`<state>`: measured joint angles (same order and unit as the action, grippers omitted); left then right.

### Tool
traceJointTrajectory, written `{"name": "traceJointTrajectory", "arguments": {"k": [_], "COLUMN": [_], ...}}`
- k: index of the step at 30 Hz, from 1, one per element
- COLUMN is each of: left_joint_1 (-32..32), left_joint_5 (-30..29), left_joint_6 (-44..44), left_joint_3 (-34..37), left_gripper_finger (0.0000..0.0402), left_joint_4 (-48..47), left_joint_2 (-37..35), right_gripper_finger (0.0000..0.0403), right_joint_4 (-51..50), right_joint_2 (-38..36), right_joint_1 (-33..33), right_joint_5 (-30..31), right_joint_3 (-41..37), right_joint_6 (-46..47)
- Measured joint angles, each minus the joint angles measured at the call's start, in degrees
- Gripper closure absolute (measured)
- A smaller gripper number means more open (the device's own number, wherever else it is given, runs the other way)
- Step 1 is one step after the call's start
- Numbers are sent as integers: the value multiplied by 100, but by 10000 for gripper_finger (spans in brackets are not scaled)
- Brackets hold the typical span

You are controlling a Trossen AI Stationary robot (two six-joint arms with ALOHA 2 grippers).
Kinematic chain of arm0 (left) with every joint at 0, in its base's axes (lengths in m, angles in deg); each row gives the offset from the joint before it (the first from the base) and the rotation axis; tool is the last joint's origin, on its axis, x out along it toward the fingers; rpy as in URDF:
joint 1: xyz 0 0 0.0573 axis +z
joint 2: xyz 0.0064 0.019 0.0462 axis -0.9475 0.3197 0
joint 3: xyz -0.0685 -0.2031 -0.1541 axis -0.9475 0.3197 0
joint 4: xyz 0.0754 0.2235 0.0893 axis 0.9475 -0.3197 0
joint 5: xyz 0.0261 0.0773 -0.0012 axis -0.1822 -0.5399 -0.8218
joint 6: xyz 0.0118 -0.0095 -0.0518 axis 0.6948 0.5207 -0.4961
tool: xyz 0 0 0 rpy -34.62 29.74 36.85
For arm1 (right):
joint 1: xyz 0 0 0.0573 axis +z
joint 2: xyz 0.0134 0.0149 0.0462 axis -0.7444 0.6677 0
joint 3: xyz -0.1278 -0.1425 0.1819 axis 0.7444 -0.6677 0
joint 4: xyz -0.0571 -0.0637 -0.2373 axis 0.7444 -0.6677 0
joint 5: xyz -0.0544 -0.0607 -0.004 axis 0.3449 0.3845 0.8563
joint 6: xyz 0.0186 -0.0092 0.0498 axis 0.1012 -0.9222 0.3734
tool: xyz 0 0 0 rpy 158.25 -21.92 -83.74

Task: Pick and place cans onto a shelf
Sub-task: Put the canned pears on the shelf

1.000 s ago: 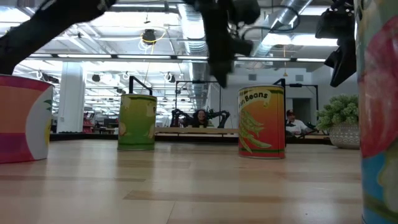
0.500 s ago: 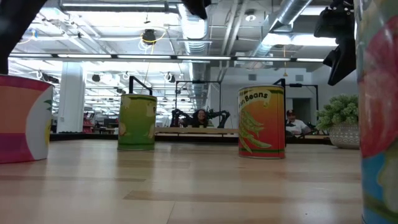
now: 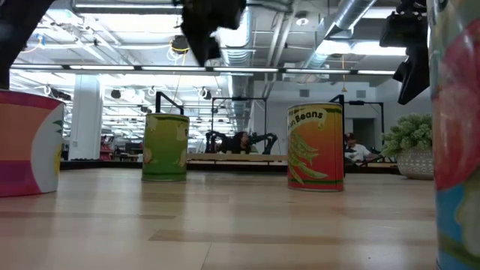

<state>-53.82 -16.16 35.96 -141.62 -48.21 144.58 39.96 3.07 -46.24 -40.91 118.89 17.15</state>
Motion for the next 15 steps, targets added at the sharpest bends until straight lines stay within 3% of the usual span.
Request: {"name": "traceJointTrajectory", "arguments": {"k": [8, 15], "left_joint_1": [-78, -157], "left_joint_5": [-35, -402], "left_joint_6": [-156, -163], "left_joint_3": [1680, 1950], "left_gripper_finger": [400, 400], "left_joint_4": [158, 627], "left_joint_2": [-49, -47], "right_gripper_finger": [308, 308], "right_joint_4": [17, 31], "right_joint_2": [-2, -2], "right_joint_1": [0, 0], "right_joint_5": [0, 15], "right_joint_3": [0, 0], "right_joint_6": [7, 7]}}
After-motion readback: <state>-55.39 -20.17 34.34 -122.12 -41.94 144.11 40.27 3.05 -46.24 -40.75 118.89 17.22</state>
